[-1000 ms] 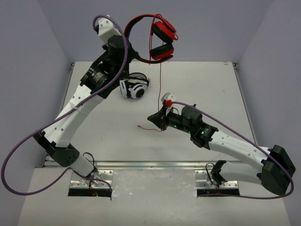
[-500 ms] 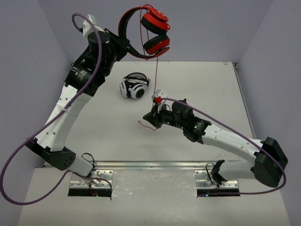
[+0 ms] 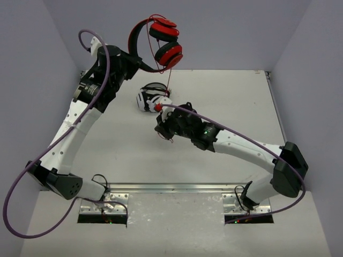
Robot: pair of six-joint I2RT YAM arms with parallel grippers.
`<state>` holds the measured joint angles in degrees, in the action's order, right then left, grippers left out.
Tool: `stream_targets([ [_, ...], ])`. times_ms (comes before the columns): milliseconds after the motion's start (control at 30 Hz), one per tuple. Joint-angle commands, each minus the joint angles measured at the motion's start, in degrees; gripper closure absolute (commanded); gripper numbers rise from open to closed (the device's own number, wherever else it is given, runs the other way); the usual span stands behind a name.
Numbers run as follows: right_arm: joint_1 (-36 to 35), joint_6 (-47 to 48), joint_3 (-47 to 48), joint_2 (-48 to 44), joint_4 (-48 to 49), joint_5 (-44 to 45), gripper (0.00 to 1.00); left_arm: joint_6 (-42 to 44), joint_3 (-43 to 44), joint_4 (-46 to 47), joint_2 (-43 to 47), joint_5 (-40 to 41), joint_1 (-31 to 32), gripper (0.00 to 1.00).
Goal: Wrap the headphones
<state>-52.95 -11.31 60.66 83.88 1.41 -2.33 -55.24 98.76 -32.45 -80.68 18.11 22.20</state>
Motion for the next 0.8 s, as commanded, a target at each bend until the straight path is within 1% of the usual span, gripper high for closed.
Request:
stream_targets([
  [0, -2.15, 3.31, 5.69, 2.69, -6.06, 5.65, 0.99, -4.08, 1.0, 6.96, 5.36, 3.86, -0.14, 1.0],
  [100, -3.82, 4.54, 7.63, 4.36, -9.14, 6.28, 0.99, -4.08, 1.08, 6.52, 5.71, 5.18, -0.49, 1.0],
  [233, -6.98, 8.39, 7.71, 4.8, -11.86, 6.02, 0.99, -3.47, 1.26, 6.34, 5.63, 5.71, -1.8, 1.0],
  [300, -9.09, 9.37, 5.97, 3.41, -11.26, 7.42, 0.99, -2.07, 2.13, 5.99, 5.01, 6.41, -2.59, 1.0],
  [433, -10.33, 9.03, 2.1, 0.25, -10.37, 7.51, 0.99, 1.62, 4.68, 3.8, 2.47, 11.58, -4.08, 1.0],
  [533, -11.74, 9.99, 1.91, -1.43, -10.55, 6.64, 0.99, 3.73, 4.6, 3.18, 1.15, 14.49, -4.35, 1.0],
  [667, -12.44, 10.87, 3.58, -3.19, -12.39, 6.81, 0.99, 6.55, 0.83, 5.1, 2.1, 18.8, -4.35, 1.0],
  [700, -12.44, 10.87, 3.85, -3.71, -13.09, 6.72, 0.99, 7.25, -1.96, 5.55, 2.63, 21.33, -4.27, 1.0],
  [733, -12.44, 10.87, 4.37, -4.5, -13.36, 6.55, 0.99, 8.47, -3.73, 6.16, 3.68, 22.22, -4.35, 1.0],
  [767, -12.44, 10.87, 4.55, -4.77, -13.97, 5.76, 0.99, 9.09, -7.49, 7.47, 4.3, 23.28, -4.27, 1.0],
])
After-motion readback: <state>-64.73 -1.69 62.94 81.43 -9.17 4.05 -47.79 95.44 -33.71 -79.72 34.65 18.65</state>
